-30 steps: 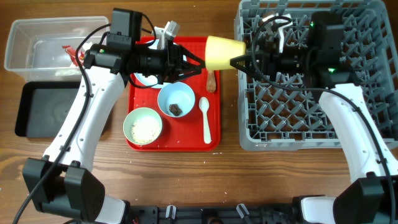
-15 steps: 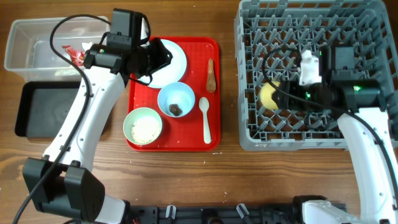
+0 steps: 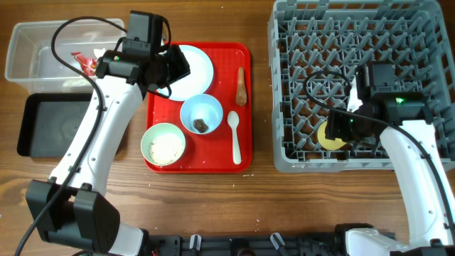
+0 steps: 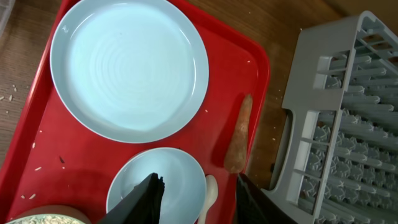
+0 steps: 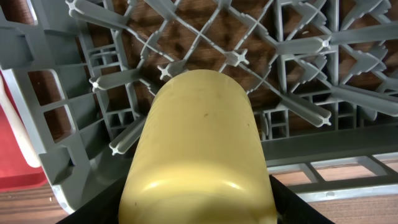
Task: Sort waste into correct bins and load items into the dishwasher rack
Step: 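Place the yellow cup in the dish rack with the right gripper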
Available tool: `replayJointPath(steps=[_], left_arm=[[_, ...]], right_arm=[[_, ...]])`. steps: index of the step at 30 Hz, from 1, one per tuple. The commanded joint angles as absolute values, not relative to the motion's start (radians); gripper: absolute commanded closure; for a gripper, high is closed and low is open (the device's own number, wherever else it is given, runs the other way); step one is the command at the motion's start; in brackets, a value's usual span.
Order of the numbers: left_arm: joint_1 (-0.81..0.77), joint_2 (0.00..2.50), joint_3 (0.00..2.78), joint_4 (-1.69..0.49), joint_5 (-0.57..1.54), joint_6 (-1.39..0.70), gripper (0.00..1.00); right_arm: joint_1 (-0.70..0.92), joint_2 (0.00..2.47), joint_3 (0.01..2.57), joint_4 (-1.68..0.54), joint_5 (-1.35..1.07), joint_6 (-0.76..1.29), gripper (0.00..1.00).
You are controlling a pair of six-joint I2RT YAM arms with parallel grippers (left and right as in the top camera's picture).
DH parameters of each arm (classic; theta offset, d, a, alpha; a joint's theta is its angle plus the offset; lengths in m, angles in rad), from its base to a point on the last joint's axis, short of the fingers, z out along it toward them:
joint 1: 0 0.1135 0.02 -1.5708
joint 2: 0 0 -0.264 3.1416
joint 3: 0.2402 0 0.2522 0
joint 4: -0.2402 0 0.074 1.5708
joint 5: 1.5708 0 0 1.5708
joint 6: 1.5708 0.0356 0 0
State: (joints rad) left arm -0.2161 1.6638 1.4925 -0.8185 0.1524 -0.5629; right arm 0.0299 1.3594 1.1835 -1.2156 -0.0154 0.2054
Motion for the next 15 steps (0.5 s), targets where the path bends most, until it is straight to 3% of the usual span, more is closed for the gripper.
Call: replayJointPath(steps=[1,11,15], left_arm=[[-0.218,1.671,1.492,-0.825,0.133,-0.554,0.59],[-0.218,1.671,1.491,-0.850,0.132,-0.554,0.52],[-0.218,1.671,1.491,-0.860,0.133,-0.554,0.47]], right_arm=[[0.036,1.372,1.177,-1.214,-0.040,0.211,0.34],[0.036,1.373,1.184,-1.154,-0.112,0.208,0.23],[0.036,1.370,1.314,-1.164,-0.197,0.178,0.21]])
